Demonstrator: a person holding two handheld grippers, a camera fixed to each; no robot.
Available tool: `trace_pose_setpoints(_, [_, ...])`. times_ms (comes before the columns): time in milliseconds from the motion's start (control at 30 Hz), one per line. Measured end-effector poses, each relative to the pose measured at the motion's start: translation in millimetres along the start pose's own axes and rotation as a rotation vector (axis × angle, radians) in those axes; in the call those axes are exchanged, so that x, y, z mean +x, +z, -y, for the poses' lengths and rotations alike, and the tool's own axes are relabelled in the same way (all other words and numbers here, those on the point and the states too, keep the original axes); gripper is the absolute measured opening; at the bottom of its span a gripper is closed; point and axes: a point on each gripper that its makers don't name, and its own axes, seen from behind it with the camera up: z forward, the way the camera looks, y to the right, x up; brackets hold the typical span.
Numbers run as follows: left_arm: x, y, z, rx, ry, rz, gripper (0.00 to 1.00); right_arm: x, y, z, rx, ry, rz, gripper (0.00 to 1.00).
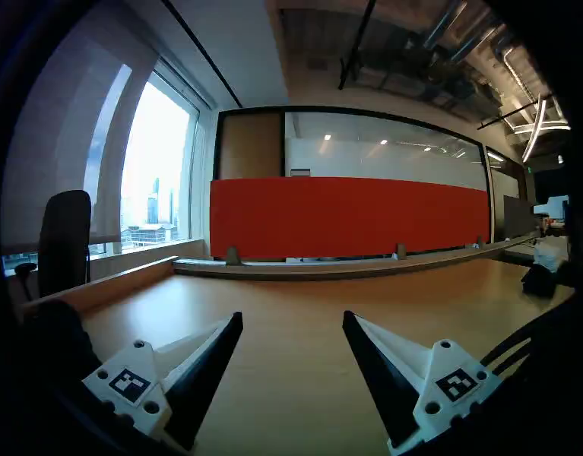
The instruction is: Fold towel
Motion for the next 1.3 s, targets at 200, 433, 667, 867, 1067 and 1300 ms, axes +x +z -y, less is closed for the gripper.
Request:
trace_pose_setpoints(200, [0,0.0,-0.1,0.0,0.0,0.0,0.98,-27,0.8,-7,-0.007,0.004,0.018,1.0])
trace_pose_setpoints(433, [-1,0.0,0.2,0.0,0.0,0.0,0.98,-51,-0.1,-6,0.01,-0.008,0.024,1.0])
trace_pose_setpoints(667, [-1,0.4,0.2,0.0,0.0,0.0,0.98,-66,-1.7,-8,0.008,-0.001,0.018,1.0])
trace_pose_setpoints(867, [-1,0.1,0.3,0.0,0.0,0.0,0.98,-78,-3.2,-8,-0.002,0.003,0.017,1.0])
trace_pose_setpoints(1067, [-1,0.2,0.2,0.0,0.0,0.0,0.98,-85,-5.2,-8,-0.003,0.003,0.014,1.0])
trace_pose_setpoints(1300, [-1,0.1,0.1,0.0,0.0,0.0,0.98,-85,-6.7,-6,-0.002,-0.006,-0.007,1.0])
